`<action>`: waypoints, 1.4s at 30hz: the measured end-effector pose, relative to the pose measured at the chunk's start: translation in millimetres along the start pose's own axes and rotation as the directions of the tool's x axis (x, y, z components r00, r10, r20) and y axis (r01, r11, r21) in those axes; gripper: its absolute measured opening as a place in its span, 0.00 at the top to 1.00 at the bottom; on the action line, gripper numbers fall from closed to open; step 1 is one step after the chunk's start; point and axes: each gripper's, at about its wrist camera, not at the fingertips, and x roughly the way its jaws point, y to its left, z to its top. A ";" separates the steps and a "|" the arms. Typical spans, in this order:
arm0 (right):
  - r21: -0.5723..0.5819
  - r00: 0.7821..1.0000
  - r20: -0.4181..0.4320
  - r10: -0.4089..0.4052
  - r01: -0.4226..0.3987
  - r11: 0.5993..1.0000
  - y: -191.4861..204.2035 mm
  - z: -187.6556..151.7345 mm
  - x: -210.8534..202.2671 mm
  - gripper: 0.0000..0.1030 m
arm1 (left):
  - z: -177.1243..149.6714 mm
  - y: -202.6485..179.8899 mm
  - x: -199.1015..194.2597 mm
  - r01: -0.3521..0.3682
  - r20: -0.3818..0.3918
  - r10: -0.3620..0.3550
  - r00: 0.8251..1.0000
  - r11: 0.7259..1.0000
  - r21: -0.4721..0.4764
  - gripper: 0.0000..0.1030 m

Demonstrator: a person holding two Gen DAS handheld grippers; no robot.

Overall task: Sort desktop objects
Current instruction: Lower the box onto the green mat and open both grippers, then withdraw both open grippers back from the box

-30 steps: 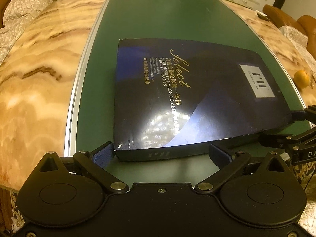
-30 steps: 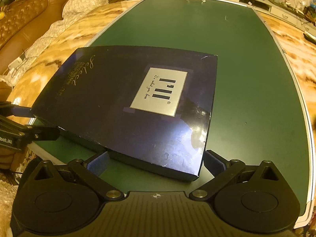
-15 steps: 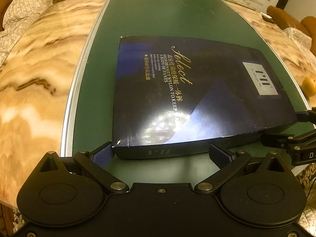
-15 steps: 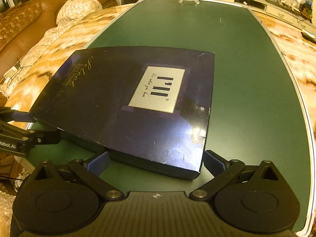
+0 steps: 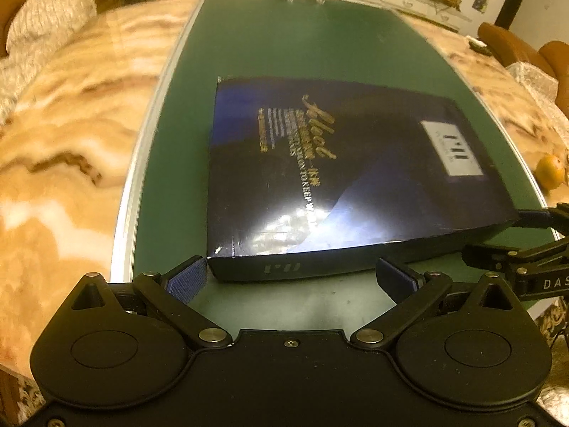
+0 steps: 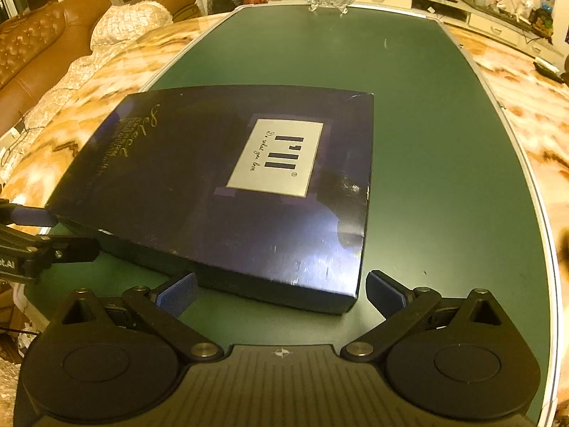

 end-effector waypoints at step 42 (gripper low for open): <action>0.133 0.967 0.221 -0.124 0.096 0.986 67.2 -3.6 -94.0 0.00 | -17.4 -31.9 -57.6 -0.179 0.115 0.189 0.975 0.980 -0.092 0.00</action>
